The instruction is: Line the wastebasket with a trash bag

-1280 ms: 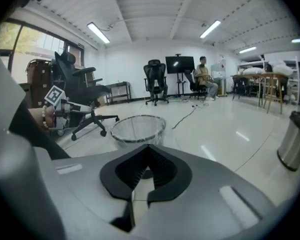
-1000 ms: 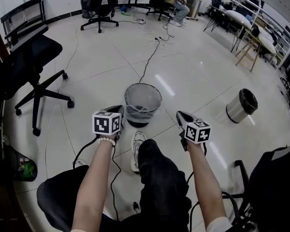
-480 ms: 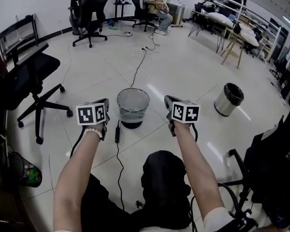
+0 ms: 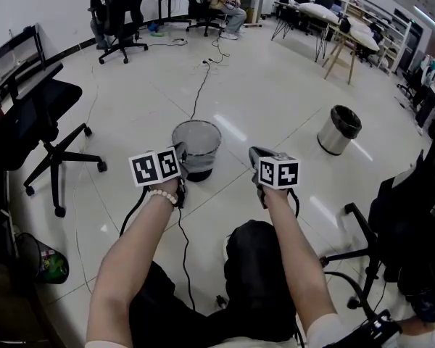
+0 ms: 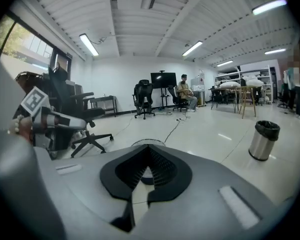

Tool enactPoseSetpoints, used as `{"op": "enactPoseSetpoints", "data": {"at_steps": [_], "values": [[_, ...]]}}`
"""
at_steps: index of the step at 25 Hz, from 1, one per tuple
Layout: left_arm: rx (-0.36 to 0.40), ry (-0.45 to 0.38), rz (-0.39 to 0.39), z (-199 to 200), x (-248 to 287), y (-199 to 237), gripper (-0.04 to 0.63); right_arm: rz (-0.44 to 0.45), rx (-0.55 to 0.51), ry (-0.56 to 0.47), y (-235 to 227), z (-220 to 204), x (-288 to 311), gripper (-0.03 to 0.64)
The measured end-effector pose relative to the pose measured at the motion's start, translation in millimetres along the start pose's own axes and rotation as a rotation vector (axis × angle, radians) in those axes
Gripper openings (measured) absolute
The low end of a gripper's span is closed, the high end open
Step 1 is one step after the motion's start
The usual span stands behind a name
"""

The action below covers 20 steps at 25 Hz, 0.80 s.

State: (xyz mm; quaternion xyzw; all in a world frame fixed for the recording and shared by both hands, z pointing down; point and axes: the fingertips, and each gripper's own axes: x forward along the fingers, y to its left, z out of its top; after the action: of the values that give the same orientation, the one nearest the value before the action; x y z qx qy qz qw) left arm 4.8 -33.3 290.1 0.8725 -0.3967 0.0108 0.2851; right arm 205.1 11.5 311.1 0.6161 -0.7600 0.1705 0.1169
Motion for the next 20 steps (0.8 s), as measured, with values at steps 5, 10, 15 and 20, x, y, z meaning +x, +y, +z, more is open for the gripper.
{"op": "enactPoseSetpoints", "data": {"at_steps": [5,10,15,20], "values": [[0.106,0.066,0.038,-40,5,-3,0.011,-0.004,0.043,0.012,-10,-12,-33,0.0],[0.144,0.078,0.053,-60,1,-4,0.011,-0.01,0.022,0.017,-11,-13,-40,0.0],[0.079,0.054,0.076,-57,-6,11,0.011,-0.001,0.015,0.032,-3,-17,-27,0.0],[0.038,0.026,0.078,-48,-9,21,0.011,0.017,-0.002,0.038,6,-14,-9,0.0]]}}
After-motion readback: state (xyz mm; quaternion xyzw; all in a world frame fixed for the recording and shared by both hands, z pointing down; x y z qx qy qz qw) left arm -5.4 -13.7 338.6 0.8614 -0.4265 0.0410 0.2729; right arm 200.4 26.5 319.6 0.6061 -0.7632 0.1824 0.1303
